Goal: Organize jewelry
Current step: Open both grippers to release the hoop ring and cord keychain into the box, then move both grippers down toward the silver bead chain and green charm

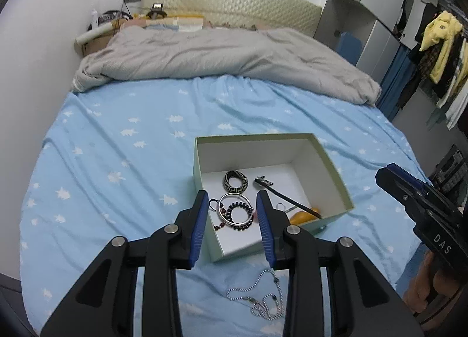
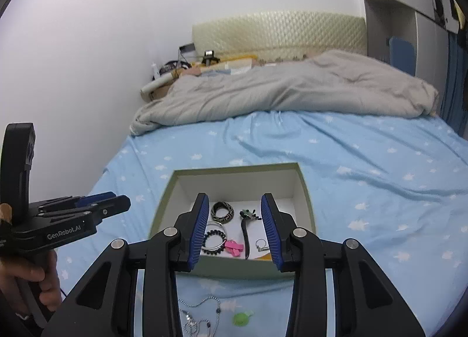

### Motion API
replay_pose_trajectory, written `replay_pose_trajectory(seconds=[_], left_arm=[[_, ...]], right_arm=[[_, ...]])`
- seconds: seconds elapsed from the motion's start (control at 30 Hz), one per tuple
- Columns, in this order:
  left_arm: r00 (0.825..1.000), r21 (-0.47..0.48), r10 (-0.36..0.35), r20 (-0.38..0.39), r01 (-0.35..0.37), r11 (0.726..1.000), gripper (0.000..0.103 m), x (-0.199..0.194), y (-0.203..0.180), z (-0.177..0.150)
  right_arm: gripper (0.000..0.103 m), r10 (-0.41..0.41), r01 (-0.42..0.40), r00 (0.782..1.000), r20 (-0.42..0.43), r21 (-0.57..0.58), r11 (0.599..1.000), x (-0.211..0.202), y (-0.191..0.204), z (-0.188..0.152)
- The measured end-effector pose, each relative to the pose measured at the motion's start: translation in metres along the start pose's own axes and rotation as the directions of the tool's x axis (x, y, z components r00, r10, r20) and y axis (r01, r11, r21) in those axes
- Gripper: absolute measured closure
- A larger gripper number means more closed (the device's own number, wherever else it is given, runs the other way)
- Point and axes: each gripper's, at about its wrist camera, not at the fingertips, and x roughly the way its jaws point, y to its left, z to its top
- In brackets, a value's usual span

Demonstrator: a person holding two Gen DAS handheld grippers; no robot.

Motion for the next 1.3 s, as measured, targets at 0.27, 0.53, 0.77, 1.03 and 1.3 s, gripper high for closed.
replay_pose_trajectory(seconds=[0.27,0.53,0.77,1.03,1.3], left_arm=[[0.998,0.014,0.007,0.069,-0.008,1.000,0.068,-0.054,-0.011,-0.018],[0.993,0.034,-0.002,0.119,-0.002,0.999,0.068,-0.089,-0.026,-0.046],[0.992,0.039,0.007,0.126,-0.012,0.999,0.068,-0.106,-0.030,-0.073],[0.989,0.029,0.020,0.148,-0.024,0.999,0.068,-0.118,-0.034,-0.109],[0.992,0.002,-0.005,0.129,0.005,1.000,0.068,-0.108,-0.034,-0.147]], right_arm=[[0.068,0.020,-0.020,0.997,0.075,-0.004,1.000,-0.057,0.015,-0.012],[0.068,0.022,-0.021,0.992,0.127,-0.012,1.000,-0.104,0.021,-0.036],[0.068,0.011,-0.011,0.991,0.130,-0.001,1.000,-0.127,0.021,-0.062],[0.068,0.022,-0.019,0.989,0.146,-0.018,1.000,-0.138,0.022,-0.096],[0.068,0.041,-0.041,0.991,0.131,-0.004,0.999,-0.139,0.018,-0.132]])
